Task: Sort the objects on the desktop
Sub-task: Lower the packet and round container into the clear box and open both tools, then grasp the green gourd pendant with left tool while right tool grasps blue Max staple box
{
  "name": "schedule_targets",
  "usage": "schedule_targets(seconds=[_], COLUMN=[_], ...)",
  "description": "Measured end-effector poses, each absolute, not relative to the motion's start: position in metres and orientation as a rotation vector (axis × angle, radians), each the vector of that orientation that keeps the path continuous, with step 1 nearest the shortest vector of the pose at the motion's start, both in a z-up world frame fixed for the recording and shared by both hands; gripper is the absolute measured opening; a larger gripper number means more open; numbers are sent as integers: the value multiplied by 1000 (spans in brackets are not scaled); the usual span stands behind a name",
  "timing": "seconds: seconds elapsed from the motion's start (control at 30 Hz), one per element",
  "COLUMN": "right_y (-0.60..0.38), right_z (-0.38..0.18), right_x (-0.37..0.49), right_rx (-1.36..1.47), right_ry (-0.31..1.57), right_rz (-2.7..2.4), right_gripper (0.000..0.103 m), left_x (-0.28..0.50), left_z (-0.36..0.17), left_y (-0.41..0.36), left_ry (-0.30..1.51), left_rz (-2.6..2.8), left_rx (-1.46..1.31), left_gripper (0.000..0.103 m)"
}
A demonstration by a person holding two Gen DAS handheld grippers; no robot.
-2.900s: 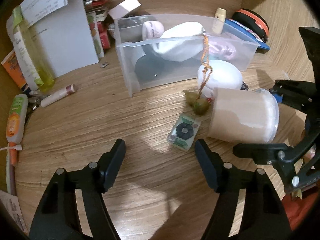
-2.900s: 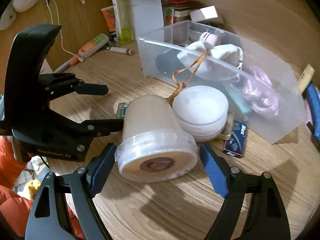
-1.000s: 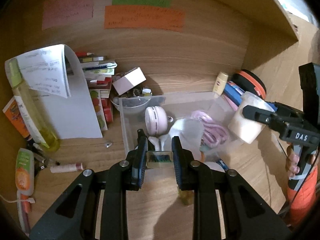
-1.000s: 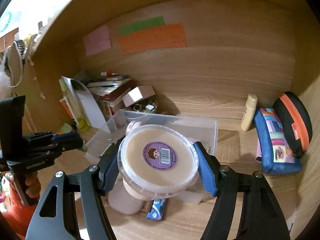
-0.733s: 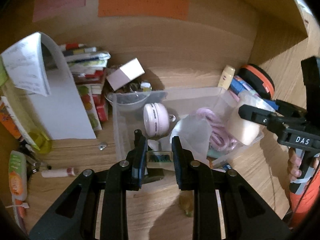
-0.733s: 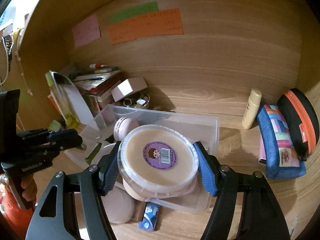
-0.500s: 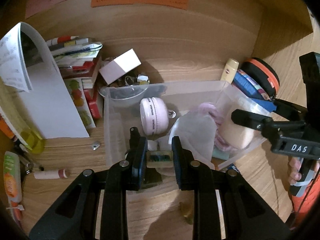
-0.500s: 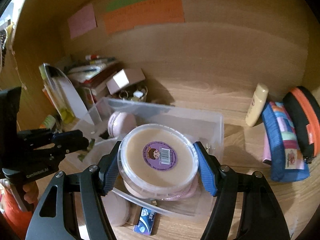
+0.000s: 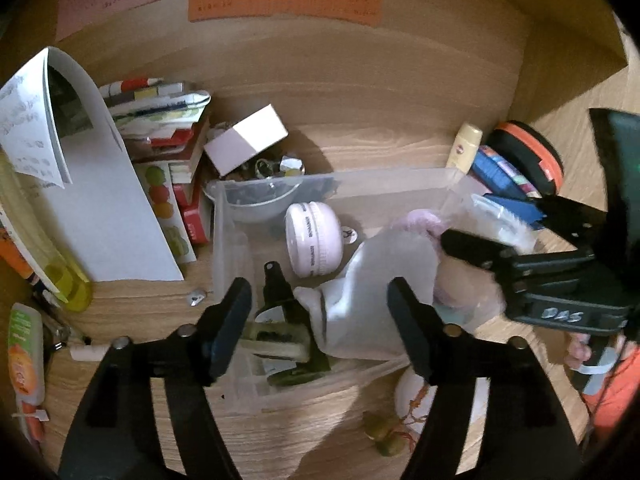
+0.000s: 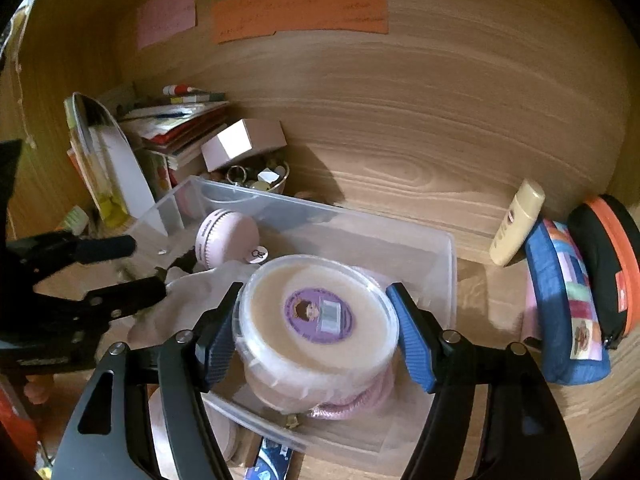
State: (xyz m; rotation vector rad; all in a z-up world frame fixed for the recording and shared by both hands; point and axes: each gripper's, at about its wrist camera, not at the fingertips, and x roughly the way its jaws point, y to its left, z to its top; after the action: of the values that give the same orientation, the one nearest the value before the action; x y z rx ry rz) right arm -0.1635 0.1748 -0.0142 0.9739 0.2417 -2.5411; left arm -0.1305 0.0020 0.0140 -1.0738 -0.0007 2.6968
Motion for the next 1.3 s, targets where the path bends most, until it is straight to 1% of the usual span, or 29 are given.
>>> schedule_targets(seconds=[0.07, 0.17, 0.37, 0.6, 0.63, 0.67, 0.73, 0.93, 1.2, 1.3], right_y=[170, 166, 169, 187, 189, 192, 198, 220, 238, 238], right_z=[-17, -18, -8, 5, 6, 8, 8, -4, -38, -51], right_x=[-164, -164, -158, -142, -140, -135, -127, -107, -95, -94], right_rx=[976, 974, 942, 949, 946, 939, 927, 983, 1106, 1158], right_ry=[290, 332, 297, 198, 194, 189, 194, 172, 146, 133], right_rz=[-2560, -2570, -2577, -2560, -2560, -2569, -2597, -2595, -2547, -2498], right_gripper=[75, 80, 83, 84, 84, 84, 84, 84, 84, 84], left_x=[-128, -125, -124, -116, -114, -113, -108, -94, -73, -68], left_z=[18, 22, 26, 31, 32, 32, 33, 26, -1, -16], left_y=[2, 3, 0, -7, -8, -9, -11, -13, 2, 10], left_ry=[0, 13, 14, -18, -19, -17, -15, 17, 146, 225], left_rz=[2696, 2706, 2720, 2746, 2751, 2758, 2766, 2746, 2674, 2637], left_rx=[-1053, -1036, -1032, -1012, -1012, -1012, -1010, -1080, -1171, -1217], left_gripper=[72, 72, 72, 73, 74, 78, 83, 83, 83, 83])
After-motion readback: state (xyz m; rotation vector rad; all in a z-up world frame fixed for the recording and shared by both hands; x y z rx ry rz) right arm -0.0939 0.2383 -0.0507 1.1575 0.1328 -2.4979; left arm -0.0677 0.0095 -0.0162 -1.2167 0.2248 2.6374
